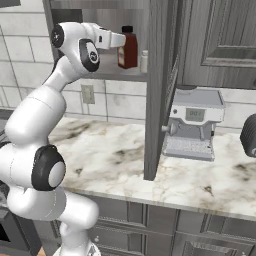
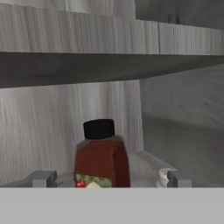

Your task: Collect the paprika, ketchup, and shaker from the cabinet and place them next to the stove.

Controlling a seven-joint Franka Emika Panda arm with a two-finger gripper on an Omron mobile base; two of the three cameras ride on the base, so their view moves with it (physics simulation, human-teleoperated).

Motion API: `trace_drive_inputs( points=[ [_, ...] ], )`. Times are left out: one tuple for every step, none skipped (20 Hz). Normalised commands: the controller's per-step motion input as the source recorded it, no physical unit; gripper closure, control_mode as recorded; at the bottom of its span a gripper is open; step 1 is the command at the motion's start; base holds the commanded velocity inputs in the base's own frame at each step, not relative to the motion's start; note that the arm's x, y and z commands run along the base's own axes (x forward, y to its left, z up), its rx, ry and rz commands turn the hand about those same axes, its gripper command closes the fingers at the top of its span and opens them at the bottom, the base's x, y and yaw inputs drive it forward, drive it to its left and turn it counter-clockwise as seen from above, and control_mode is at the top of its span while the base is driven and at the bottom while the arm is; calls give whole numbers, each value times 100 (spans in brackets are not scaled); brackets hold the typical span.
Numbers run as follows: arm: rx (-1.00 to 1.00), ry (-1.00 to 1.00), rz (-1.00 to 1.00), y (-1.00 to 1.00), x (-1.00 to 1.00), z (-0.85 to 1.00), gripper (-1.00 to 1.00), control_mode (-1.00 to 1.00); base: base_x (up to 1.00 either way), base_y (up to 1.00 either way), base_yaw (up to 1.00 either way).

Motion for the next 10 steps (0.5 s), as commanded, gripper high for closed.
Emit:
trace_drive_inputs(
  points=[
    [-1,1,-8,16,12,0,-100,-100,0,0,0],
    [0,2,-9,17,14,0,-100,-100,0,0,0],
    [0,2,-9,13,13,0,-100,-100,0,0,0],
    [0,1,-10,15,13,0,-100,-100,0,0,0],
    [0,1,-10,16,12,0,-100,-100,0,0,0],
    [0,2,-11,19,14,0,-100,-100,0,0,0],
    [0,2,-11,20,18,0,-100,-100,0,0,0],
    [0,2,-11,19,17,0,-100,-100,0,0,0],
    [0,2,-12,21,21,0,-100,-100,0,0,0],
    [0,2,-12,19,22,0,-100,-100,0,0,0]
  ],
)
